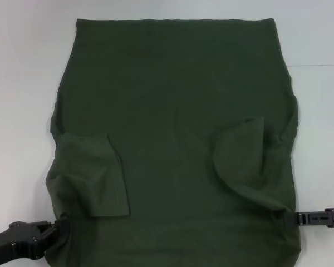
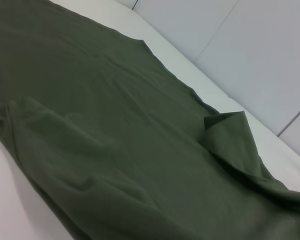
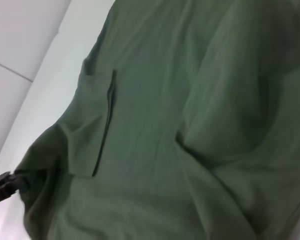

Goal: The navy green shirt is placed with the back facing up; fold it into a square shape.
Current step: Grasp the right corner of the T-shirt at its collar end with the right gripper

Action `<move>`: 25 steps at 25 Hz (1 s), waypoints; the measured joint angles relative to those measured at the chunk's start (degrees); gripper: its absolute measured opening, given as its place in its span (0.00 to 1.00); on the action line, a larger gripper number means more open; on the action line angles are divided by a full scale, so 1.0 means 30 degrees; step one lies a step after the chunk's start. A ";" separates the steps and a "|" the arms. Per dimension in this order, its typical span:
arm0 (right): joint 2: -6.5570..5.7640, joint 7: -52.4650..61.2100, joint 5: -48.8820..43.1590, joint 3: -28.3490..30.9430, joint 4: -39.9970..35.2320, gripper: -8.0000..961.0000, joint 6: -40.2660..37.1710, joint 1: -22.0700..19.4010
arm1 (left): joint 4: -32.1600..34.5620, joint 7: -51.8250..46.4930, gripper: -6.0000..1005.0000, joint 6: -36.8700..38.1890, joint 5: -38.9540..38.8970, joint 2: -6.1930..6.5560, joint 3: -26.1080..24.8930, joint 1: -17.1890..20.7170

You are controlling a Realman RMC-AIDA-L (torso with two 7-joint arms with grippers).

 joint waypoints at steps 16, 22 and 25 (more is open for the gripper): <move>0.0122 -0.0725 0.0185 0.1145 0.0029 0.82 -0.3020 0.0349 | -0.0009 0.0113 0.01 -0.0107 -0.0004 -0.0050 -0.0019 -0.0027; 0.0287 -0.0620 0.0130 0.1002 0.0083 0.79 -0.3318 0.0962 | -0.0007 0.0147 0.01 -0.0154 -0.0011 -0.0050 -0.0035 -0.0028; 0.0359 -0.0552 0.0077 0.0860 0.0084 0.76 -0.3378 0.1273 | -0.0007 0.0181 0.01 -0.0164 -0.0031 -0.0050 -0.0060 -0.0027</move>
